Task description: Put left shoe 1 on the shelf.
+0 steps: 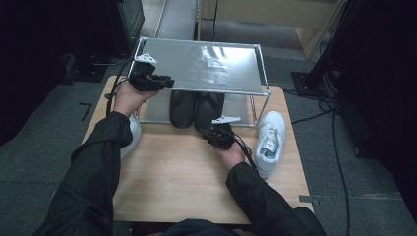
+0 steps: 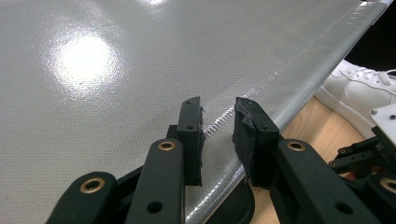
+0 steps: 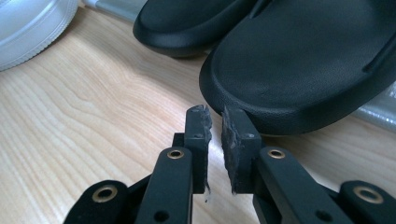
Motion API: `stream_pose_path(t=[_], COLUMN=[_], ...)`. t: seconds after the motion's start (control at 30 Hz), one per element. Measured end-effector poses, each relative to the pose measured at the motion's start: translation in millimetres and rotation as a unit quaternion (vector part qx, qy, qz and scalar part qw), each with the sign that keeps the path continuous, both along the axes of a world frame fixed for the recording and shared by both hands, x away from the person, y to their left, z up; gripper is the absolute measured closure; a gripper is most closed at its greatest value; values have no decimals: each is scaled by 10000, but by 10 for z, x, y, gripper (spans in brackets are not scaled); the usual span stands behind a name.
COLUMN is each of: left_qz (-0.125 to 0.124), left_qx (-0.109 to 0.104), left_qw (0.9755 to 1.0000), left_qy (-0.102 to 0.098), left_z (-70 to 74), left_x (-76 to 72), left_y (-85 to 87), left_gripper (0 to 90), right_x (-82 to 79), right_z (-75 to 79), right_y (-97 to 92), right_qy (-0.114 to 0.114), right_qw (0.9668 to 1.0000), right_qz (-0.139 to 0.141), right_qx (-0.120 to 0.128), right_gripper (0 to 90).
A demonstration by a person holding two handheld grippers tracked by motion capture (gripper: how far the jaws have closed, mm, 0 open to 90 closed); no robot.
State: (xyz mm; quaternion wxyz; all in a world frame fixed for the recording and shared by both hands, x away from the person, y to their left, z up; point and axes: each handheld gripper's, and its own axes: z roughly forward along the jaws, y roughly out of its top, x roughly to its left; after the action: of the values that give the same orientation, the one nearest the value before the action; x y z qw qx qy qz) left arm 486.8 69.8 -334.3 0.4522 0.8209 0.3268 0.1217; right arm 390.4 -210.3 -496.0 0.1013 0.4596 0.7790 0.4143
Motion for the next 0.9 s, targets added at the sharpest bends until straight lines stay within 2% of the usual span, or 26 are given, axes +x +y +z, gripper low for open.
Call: stream_pose_path(t=[0.47,0.7,0.9], left_qz=[-2,14,13], left_qx=[-45,-69,-95], left_qw=[10000,10000,9999], left_qy=[39,56,70], left_z=[-5,-7,-10], left_x=[6,10,14], left_y=[8,11,14], left_gripper=[728,727,725], right_x=[134,166,180], right_z=[-25,-36,-28], right_y=[21,13,28], right_qy=[-41,-15,1], right_qw=[10000,9999,10000], right_qz=[-14,-52,-38], right_qx=[17,101,60], right_gripper=[790,785,765])
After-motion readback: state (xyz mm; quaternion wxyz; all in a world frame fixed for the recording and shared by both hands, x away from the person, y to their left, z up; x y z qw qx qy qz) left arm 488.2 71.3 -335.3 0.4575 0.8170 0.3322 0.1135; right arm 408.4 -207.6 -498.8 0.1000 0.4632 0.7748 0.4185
